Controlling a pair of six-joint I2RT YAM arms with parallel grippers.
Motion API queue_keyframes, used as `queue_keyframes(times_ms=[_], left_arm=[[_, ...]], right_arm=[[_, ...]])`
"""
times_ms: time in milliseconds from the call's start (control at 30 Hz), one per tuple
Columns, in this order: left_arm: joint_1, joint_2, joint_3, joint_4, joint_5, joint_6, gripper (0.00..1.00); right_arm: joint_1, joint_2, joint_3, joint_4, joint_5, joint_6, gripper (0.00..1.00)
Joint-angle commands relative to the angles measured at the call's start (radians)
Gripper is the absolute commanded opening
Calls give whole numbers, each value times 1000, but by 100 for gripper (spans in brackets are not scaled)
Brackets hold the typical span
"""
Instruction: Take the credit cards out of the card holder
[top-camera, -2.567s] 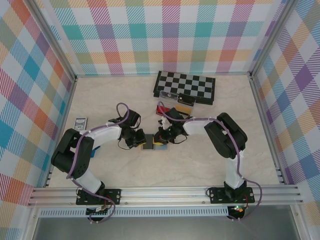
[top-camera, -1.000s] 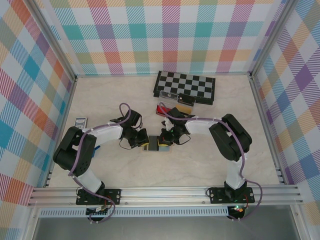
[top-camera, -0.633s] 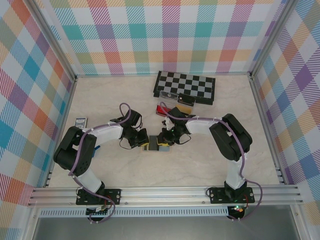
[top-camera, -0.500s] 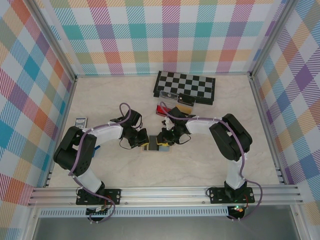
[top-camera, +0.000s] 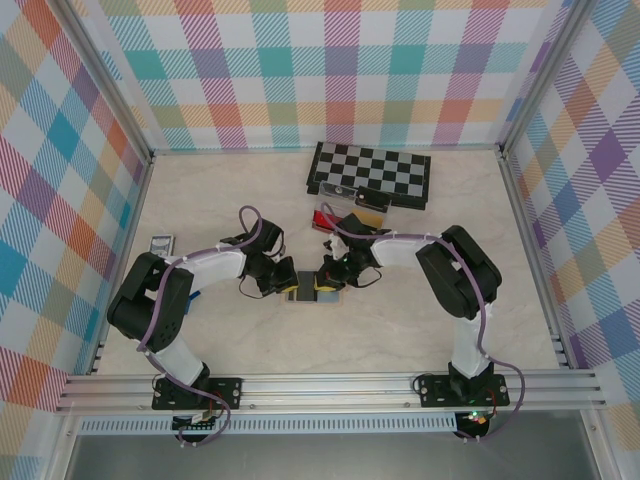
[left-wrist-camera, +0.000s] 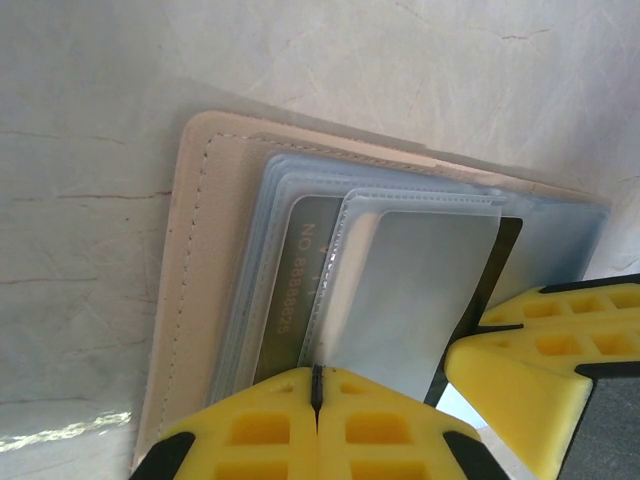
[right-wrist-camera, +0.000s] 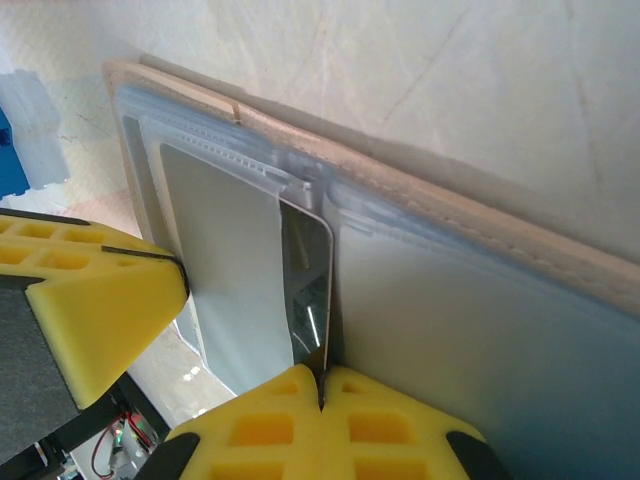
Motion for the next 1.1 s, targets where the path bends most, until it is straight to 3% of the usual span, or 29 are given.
queue_keyframes(times_ms=[0,600,1067], left_arm=[[6,58,-32,-108,-122,11,4],[6,23,22,-114,-82,22,6],[32,-187,96,-79,21,-16,47]], right_arm=[[-9,-13,4,-53,57,-27,1],[-84,-240,-78,-133,46,-98,0],[-155,-426,-86,-86,-74,-103,0]])
